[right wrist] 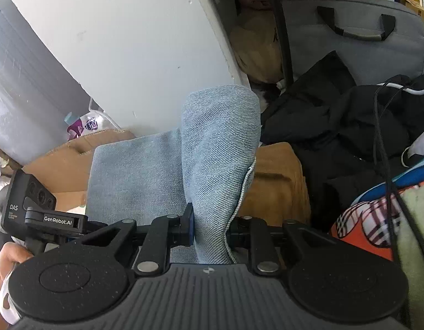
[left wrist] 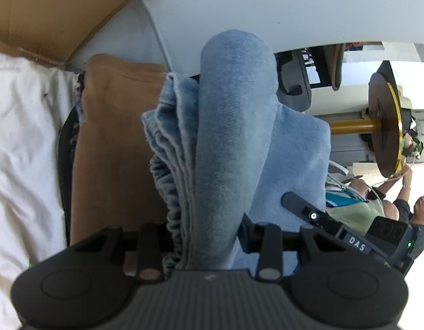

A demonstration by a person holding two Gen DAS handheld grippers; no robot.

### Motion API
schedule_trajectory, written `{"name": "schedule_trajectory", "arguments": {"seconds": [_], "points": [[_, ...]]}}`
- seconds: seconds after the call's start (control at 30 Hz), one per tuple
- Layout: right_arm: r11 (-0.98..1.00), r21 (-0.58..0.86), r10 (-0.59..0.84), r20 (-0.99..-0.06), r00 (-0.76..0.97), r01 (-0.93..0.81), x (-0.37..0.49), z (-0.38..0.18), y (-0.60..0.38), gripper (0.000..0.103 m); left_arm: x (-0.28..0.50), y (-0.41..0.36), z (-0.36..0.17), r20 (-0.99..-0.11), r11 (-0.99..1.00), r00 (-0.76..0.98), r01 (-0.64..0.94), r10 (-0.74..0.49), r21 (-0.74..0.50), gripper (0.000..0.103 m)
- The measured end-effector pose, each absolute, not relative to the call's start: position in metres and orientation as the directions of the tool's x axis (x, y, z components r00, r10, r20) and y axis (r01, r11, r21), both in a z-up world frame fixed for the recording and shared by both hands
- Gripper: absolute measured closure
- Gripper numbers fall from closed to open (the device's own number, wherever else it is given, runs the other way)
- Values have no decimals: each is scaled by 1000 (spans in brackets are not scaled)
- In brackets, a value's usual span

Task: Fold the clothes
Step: 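Carry the denim stack with both tools toward the brown cardboard pile, then lower the denim stack onto the brown cardboard and open both tools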

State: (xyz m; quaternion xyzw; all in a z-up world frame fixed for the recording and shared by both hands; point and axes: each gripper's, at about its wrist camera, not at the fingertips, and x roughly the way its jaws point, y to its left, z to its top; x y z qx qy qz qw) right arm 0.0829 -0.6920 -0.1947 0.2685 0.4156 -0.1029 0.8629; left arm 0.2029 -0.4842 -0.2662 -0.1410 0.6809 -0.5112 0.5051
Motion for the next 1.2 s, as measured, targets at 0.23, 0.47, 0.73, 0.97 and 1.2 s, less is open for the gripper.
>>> {"name": "schedule_trajectory", "arguments": {"seconds": [0.23,0.47,0.73,0.97,1.2], "points": [[839,387,74,-777,625,381,90,-210,-692,83,210,-479,-281,-547,459,-448,298,-707,-837,62],[835,366,37,-783,621,412,103,-239,-697,82,218,-486,-312,-538,465,-453,272,-711,-843,62],[793,401,3,-755,655,459,98,-266,-708,80,222,-486,-304,-604,514,-449,318,-659,-797,53],[793,377,-35,-755,654,478,102,-270,-707,79,238,-480,-251,-711,559,-358,446,-605,-699,52],[780,382,-55,-746,663,495,100,-273,-707,78,239,-484,-191,-831,532,-229,675,-508,-511,60]]}}
